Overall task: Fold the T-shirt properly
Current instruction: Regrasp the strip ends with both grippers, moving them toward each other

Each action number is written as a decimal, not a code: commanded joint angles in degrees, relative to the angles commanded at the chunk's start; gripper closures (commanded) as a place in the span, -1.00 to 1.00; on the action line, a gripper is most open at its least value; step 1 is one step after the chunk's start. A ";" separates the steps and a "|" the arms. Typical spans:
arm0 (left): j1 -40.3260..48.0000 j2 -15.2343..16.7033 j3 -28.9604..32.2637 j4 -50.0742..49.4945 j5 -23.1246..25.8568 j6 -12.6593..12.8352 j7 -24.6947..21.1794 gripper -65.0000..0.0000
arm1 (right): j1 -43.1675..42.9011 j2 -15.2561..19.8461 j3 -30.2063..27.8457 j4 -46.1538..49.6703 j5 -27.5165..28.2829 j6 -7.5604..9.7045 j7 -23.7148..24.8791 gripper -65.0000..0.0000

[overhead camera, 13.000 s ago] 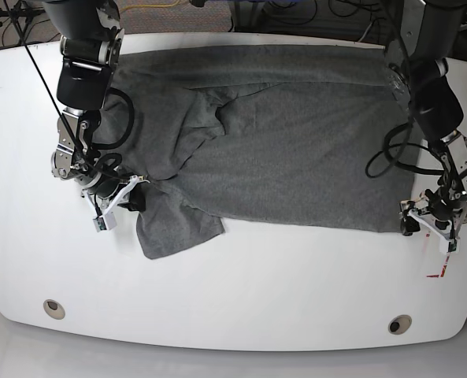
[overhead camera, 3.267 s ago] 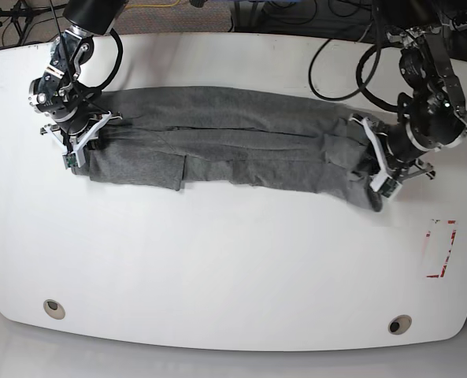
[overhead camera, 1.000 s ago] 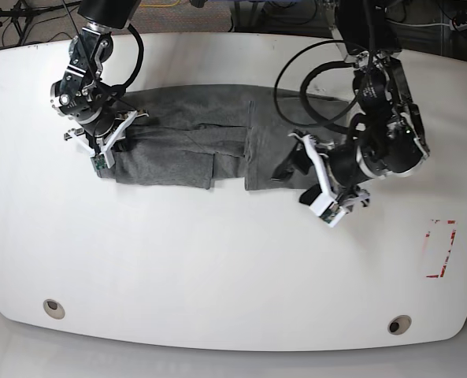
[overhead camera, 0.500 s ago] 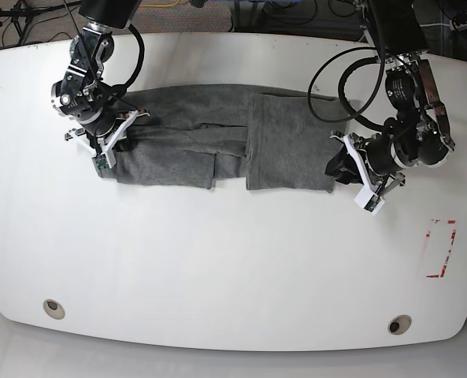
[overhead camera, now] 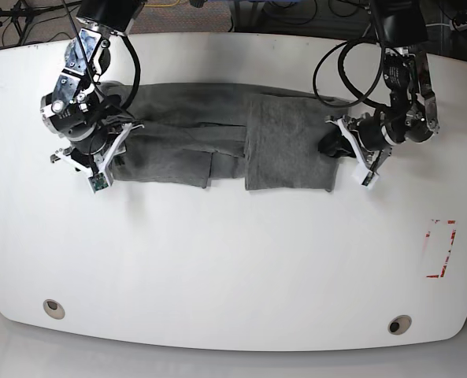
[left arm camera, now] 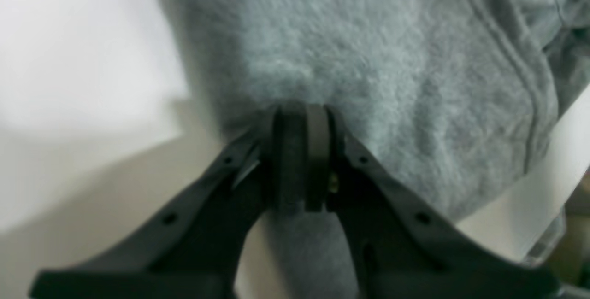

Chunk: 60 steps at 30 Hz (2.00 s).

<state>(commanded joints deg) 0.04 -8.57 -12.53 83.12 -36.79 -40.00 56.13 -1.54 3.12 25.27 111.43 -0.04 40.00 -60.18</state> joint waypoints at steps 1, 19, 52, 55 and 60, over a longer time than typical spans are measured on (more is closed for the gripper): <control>0.00 -0.09 0.53 -0.79 0.00 0.00 -0.70 0.80 | 0.35 -0.53 0.26 0.53 0.00 0.00 -1.05 -0.27; 0.09 -3.78 1.23 -6.15 0.00 0.00 -2.99 0.80 | 7.47 5.89 28.66 -18.02 34.11 0.00 -16.88 -0.71; 0.09 -4.57 1.41 -5.98 0.00 0.00 -2.99 0.80 | 1.85 0.18 16.53 -27.25 41.58 0.00 -11.69 -0.65; 0.09 -4.57 1.41 -5.98 0.00 0.00 -2.99 0.80 | 1.85 0.09 15.30 -26.46 41.58 0.00 -10.11 -0.31; 0.00 -4.57 1.49 -5.98 0.00 0.00 -2.99 0.80 | 1.32 0.44 14.68 -25.41 41.58 0.00 -9.14 0.70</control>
<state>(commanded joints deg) 0.04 -13.14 -11.03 77.14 -36.79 -40.00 53.14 -0.22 3.56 39.96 86.02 41.54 40.00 -69.32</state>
